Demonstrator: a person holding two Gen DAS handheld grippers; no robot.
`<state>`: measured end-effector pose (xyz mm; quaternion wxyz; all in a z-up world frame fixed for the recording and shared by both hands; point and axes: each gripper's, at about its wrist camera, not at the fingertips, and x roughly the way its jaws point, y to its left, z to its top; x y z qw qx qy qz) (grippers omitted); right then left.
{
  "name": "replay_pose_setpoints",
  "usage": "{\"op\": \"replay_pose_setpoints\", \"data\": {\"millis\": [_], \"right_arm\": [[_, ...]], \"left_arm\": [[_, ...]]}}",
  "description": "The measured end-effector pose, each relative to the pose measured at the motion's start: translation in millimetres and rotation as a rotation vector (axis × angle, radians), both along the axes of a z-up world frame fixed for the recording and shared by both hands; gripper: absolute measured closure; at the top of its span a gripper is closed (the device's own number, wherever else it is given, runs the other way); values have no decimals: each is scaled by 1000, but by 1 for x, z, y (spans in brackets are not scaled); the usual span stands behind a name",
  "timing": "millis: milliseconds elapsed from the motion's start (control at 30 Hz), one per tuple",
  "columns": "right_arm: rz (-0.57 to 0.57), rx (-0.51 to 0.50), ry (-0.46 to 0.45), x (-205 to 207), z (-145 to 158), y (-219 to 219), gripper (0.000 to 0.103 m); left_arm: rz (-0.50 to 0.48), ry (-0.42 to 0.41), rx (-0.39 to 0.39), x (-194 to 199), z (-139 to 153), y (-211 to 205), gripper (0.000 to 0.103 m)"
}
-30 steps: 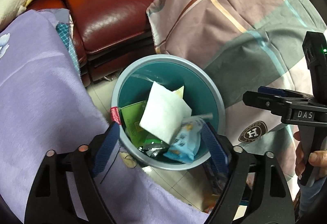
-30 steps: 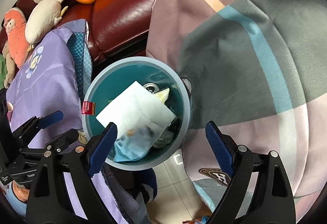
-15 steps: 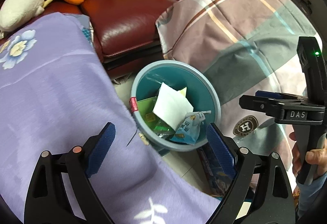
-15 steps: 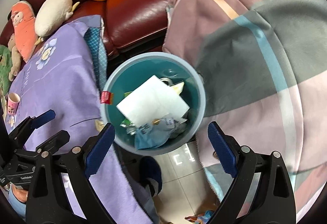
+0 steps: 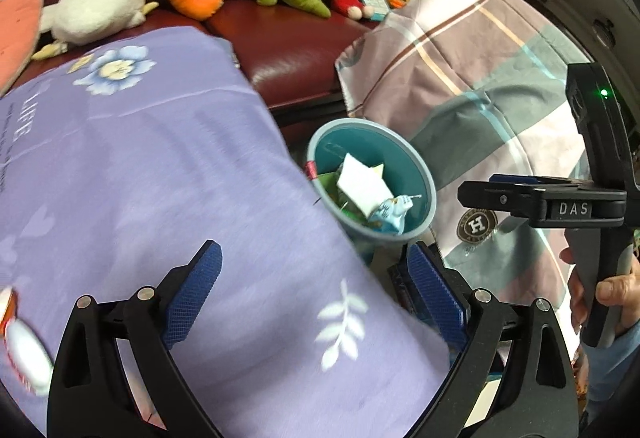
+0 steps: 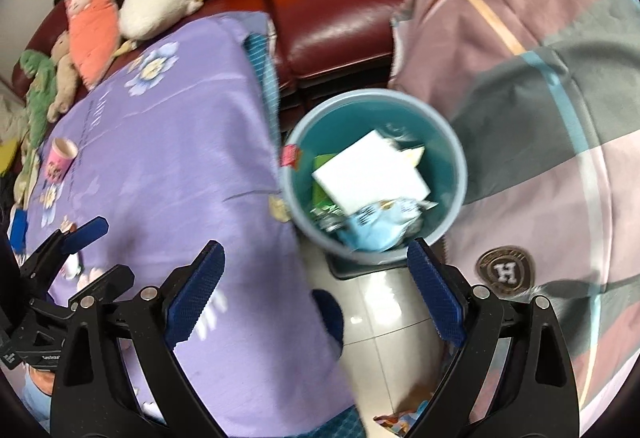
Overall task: Collect trash
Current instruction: 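Move both grippers back over the table toward the orange packet and white cups, then grasp the orange Ovaltine packet with the right gripper while the left grasps a red-rimmed white cup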
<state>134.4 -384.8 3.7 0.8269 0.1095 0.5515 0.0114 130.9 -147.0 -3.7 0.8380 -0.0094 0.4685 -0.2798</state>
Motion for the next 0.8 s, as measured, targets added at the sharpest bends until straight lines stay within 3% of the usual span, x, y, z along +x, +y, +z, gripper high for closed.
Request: {"op": "replay_pose_setpoints", "data": {"millis": [567,800], "right_arm": [[293,14,58,-39,-11,154,14],[401,65,124,-47,-22,223,14]], "left_arm": [[191,-37,72,-64,-4,157,7],[311,-29,51,-74,-16,236,7]]}}
